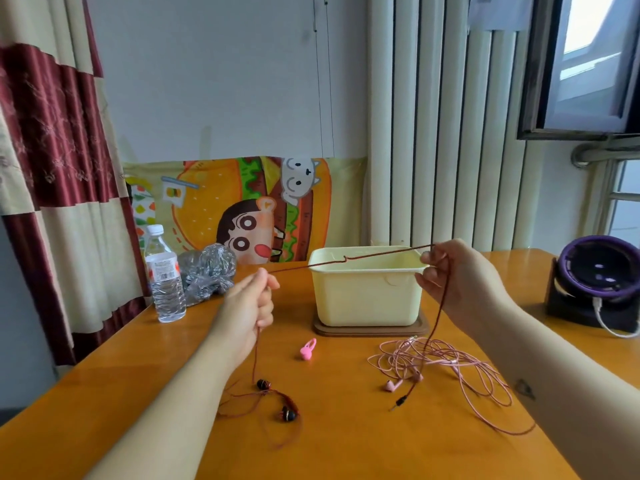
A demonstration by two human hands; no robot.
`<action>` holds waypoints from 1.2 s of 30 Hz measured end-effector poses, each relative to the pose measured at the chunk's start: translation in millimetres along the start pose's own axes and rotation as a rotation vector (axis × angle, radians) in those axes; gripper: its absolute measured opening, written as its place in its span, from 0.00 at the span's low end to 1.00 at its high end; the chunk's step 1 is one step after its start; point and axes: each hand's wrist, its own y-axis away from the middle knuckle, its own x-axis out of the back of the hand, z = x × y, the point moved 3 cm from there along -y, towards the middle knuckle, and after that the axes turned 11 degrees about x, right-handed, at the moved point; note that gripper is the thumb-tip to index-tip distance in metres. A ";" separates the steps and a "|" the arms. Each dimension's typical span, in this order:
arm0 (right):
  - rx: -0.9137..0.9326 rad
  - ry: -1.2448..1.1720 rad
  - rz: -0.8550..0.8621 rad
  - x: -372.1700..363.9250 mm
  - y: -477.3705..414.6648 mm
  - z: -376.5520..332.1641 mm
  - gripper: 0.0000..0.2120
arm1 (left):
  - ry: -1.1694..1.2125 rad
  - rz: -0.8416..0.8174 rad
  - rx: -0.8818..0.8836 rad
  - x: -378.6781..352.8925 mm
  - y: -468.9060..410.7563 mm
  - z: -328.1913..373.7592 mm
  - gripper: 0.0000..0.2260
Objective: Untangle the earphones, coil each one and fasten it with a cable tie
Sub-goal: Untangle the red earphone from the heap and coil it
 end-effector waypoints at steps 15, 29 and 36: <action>0.326 0.844 -0.292 11.9 5.6 -5.9 0.13 | 0.211 0.027 0.134 14.6 4.5 19.3 0.19; 0.444 0.980 -0.902 -94.7 38.6 -24.6 0.14 | -0.560 -0.307 -0.115 -53.8 31.6 79.6 0.17; 0.379 1.292 -0.550 -26.2 -13.0 -0.2 0.15 | -0.092 -0.118 -0.091 -7.1 17.3 85.4 0.14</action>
